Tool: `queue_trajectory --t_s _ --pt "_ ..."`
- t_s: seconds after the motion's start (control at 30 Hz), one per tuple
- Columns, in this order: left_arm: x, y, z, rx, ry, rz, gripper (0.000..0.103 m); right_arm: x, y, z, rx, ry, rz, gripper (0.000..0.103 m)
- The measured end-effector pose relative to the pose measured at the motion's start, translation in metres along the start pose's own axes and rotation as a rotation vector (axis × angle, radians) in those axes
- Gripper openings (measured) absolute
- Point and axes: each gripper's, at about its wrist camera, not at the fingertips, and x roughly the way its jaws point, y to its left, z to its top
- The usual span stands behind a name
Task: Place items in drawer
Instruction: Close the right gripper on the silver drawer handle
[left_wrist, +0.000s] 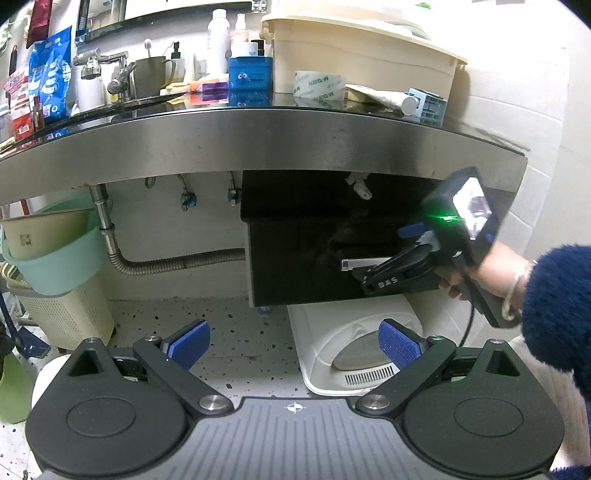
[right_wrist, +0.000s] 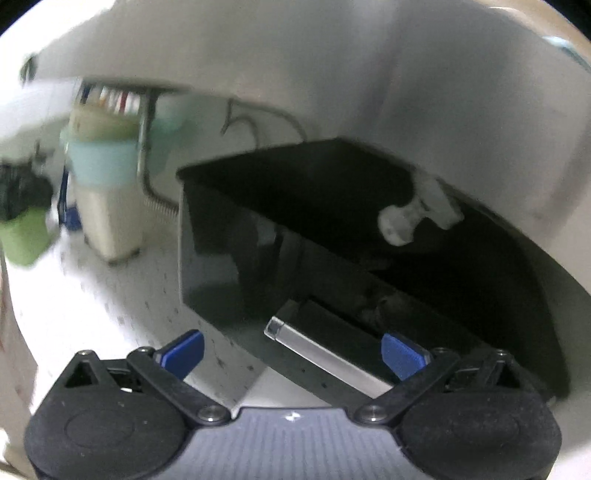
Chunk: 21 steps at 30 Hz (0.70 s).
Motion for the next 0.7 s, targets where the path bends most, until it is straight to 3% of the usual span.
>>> queue_trajectory --t_s 0.07,0.13,0.33,0.7 --pt "0.001 0.000 0.000 0.002 0.002 0.001 0.099 0.009 0.005 0.002 -0.047 0.029 0.002 0.099" --pt "0.001 0.000 0.000 0.005 0.005 0.002 0.099 0.018 0.009 0.003 -0.086 0.057 0.006 0.091" --pt "0.001 0.000 0.000 0.017 0.005 0.008 0.099 0.040 0.013 0.004 -0.148 0.138 -0.004 0.084" --pt "0.002 -0.001 -0.001 0.028 0.011 0.016 0.099 0.067 0.017 0.001 -0.249 0.266 0.021 0.082"
